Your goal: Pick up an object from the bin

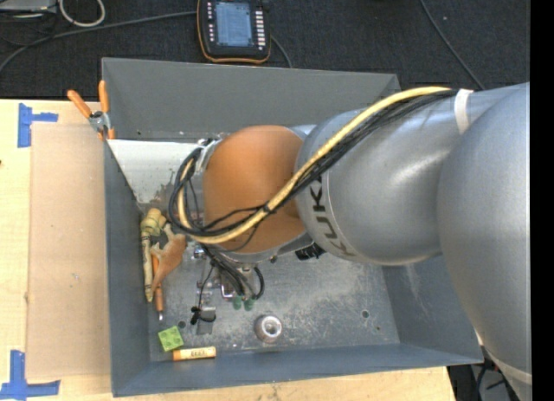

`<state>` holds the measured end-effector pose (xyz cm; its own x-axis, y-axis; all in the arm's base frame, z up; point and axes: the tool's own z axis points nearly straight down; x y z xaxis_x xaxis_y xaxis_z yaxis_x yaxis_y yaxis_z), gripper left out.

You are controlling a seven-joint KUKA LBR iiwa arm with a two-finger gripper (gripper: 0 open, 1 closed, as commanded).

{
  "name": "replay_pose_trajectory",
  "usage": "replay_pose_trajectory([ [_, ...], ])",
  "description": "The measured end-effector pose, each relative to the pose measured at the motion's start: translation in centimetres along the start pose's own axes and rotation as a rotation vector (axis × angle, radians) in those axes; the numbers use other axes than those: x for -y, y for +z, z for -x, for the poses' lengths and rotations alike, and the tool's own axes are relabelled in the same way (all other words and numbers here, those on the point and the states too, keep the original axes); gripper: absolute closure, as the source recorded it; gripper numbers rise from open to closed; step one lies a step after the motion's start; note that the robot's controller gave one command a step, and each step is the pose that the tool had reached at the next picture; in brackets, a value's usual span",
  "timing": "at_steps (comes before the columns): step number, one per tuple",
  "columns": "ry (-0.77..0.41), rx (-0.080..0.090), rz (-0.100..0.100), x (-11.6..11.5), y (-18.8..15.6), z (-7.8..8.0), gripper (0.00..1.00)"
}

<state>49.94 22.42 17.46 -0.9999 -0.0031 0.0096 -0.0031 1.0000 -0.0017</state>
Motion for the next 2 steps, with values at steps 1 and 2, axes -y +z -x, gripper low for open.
replay_pose_trajectory([
  [1, 0.007, 0.007, 0.001, 0.2, -0.4, 0.2, 0.0],
  [2, -0.087, 0.005, 0.001, -2.3, 10.8, 9.5, 0.0],
])
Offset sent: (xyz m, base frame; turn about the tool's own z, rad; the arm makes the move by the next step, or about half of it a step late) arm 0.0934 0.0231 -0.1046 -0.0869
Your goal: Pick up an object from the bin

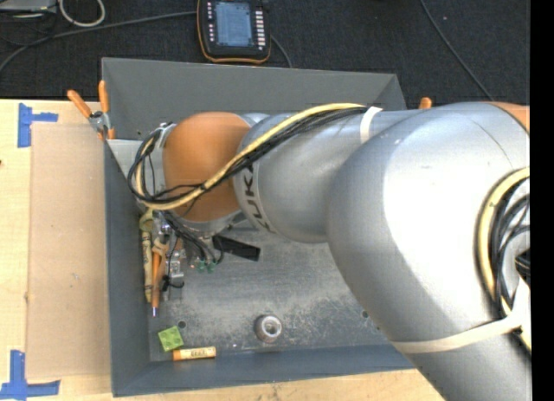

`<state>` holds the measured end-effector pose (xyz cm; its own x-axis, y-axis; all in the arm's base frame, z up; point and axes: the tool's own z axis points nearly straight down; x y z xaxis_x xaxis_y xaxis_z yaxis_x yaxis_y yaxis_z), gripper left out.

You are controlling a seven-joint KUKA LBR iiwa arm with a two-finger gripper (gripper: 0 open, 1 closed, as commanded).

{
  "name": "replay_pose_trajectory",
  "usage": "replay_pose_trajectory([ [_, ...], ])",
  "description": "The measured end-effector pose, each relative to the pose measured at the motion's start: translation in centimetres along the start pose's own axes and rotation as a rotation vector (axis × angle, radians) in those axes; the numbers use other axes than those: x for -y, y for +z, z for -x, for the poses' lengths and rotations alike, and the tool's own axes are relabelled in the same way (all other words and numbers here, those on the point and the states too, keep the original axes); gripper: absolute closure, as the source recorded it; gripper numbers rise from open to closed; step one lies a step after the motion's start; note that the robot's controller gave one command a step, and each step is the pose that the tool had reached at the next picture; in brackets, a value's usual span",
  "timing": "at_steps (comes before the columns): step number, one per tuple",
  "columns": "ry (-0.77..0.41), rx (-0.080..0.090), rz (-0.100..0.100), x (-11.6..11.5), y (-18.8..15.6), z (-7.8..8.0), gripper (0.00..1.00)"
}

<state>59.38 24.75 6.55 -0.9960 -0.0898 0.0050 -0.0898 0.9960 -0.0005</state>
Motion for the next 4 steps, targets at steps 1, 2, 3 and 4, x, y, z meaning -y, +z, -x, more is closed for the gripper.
replay_pose_trajectory([
  [1, -0.116, 0.014, 0.004, 0.7, -9.5, 1.4, 0.0],
  [2, -0.02, -0.011, -0.001, 0.2, -1.2, -0.2, 0.0],
  [3, 0.086, 0.014, 0.005, 6.0, -0.4, 1.7, 0.0],
  [4, -0.011, -0.008, 0.001, 0.4, -1.1, -0.1, 1.0],
])
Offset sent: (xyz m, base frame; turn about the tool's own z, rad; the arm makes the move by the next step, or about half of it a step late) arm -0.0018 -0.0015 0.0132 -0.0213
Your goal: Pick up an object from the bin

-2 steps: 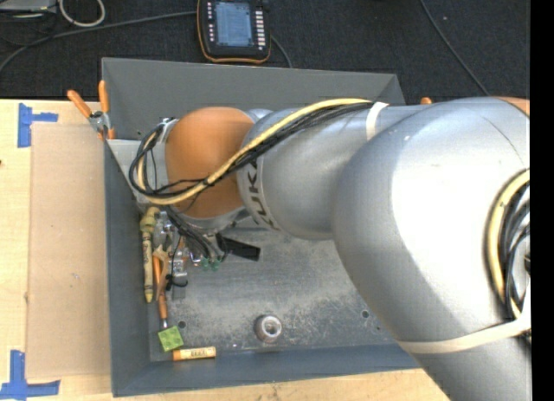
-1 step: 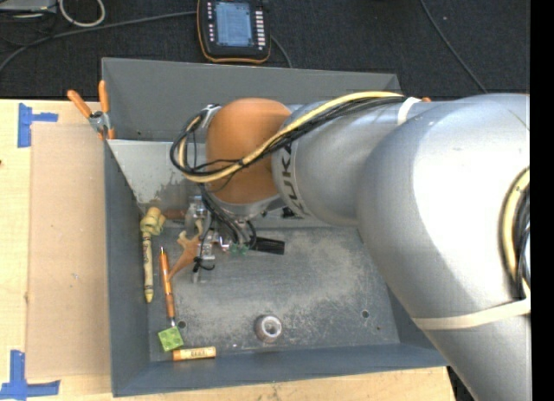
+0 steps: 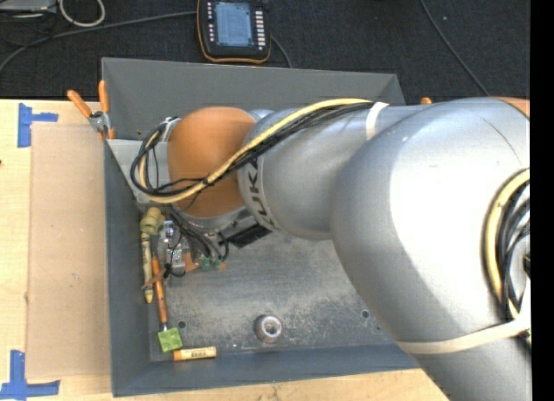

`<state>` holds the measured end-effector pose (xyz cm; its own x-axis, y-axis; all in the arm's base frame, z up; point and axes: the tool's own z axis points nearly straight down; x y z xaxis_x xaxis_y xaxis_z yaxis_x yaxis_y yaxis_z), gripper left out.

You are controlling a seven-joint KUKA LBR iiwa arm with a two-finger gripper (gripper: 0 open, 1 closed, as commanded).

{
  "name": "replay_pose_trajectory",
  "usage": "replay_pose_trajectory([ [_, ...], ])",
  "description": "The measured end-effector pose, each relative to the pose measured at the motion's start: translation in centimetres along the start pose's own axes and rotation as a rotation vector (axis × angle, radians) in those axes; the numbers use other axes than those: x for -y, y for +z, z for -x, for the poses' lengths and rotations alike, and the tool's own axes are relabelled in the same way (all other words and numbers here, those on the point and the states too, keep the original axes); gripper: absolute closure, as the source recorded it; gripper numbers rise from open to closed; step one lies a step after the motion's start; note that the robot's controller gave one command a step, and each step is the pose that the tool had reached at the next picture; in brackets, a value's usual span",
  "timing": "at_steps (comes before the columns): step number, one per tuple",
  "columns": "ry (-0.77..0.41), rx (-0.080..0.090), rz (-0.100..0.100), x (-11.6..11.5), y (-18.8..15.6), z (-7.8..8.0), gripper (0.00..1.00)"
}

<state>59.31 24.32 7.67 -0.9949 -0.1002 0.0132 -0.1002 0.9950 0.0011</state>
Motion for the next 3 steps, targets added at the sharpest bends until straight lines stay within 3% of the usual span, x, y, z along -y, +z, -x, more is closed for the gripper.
replay_pose_trajectory([
  [3, 0.004, 0.0, 0.001, 0.0, -2.8, 0.0, 1.0],
])
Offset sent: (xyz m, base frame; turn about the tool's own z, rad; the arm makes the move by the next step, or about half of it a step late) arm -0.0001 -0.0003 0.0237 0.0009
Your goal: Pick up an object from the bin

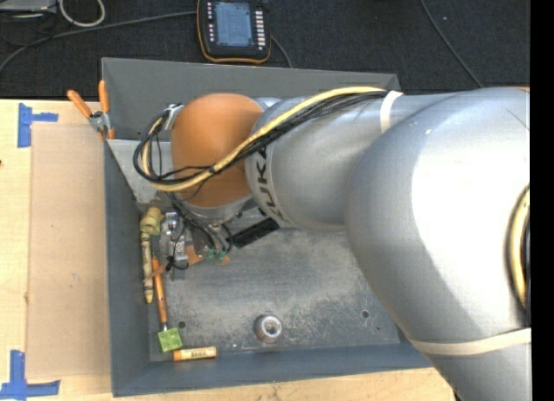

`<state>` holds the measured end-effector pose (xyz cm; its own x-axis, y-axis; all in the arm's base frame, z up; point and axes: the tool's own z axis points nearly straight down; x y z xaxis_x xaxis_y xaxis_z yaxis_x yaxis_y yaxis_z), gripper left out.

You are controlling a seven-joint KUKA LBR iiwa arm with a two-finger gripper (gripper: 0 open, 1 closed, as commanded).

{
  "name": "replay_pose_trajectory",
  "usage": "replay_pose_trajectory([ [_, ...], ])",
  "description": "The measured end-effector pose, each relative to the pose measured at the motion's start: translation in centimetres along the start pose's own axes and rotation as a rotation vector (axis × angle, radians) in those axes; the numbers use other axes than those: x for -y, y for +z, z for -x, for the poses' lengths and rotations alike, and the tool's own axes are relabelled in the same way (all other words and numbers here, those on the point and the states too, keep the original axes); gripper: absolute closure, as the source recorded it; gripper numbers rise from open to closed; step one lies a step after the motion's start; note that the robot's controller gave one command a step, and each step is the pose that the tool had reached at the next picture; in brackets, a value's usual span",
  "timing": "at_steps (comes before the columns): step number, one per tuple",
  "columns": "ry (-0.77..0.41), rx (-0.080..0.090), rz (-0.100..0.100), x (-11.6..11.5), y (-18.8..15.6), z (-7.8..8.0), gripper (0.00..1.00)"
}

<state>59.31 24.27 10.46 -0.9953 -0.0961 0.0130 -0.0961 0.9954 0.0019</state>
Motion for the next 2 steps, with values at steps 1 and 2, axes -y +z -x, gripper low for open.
replay_pose_trajectory([
  [1, 0.002, 0.001, 0.001, 0.0, -0.5, 0.0, 1.0],
  [2, 0.003, -0.001, 0.0, 0.0, -1.7, -0.1, 1.0],
])
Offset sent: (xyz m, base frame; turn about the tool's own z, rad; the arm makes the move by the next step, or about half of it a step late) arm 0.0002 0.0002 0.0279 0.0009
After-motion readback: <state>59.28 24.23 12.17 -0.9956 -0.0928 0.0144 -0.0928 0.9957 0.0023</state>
